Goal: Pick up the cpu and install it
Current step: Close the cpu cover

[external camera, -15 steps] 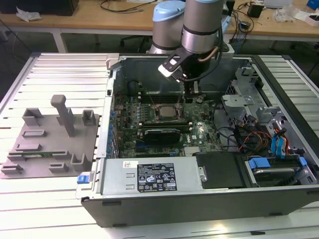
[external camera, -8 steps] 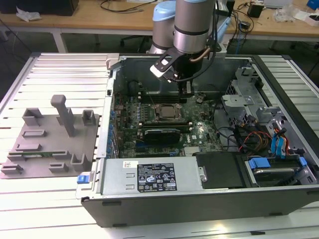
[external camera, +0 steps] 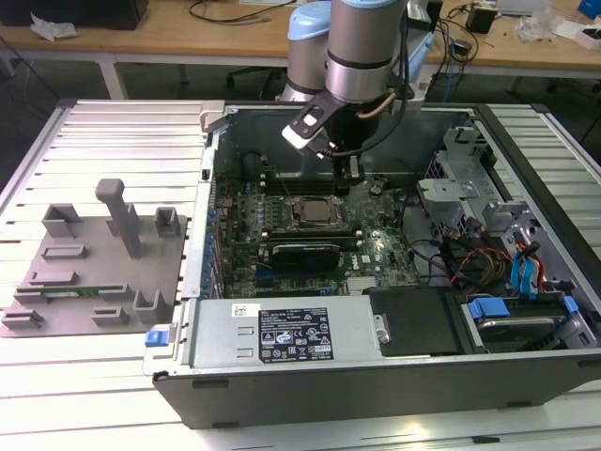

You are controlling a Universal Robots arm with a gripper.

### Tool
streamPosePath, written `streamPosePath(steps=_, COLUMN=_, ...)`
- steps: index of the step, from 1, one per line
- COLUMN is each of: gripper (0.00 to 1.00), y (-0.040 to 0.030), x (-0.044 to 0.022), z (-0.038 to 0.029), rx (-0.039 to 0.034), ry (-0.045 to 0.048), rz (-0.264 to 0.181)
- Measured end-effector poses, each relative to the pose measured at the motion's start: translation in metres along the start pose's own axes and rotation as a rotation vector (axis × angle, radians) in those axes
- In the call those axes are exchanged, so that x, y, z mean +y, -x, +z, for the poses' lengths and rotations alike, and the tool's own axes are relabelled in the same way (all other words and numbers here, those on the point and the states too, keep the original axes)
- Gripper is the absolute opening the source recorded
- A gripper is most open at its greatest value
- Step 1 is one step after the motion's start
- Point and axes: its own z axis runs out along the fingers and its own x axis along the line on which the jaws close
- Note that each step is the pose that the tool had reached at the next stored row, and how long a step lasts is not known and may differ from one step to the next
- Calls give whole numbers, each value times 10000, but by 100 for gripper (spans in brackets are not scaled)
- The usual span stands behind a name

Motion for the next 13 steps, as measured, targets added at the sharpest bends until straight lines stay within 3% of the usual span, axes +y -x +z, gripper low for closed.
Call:
streamPosePath(steps=4, gripper=11, y=-7, x=-125, z=45, rx=2, ry=0, rz=-182)
streamPosePath(steps=6, gripper=11, y=-7, x=-136, z=73, rx=-19, ry=-2, rz=-3)
streamPosePath(steps=9, gripper=11, y=-6, x=-140, z=84, rx=-30, ry=-3, rz=-76)
streamPosePath(steps=13, gripper=11, y=-6, x=-142, z=100, rx=-7, ry=4, rz=-935)
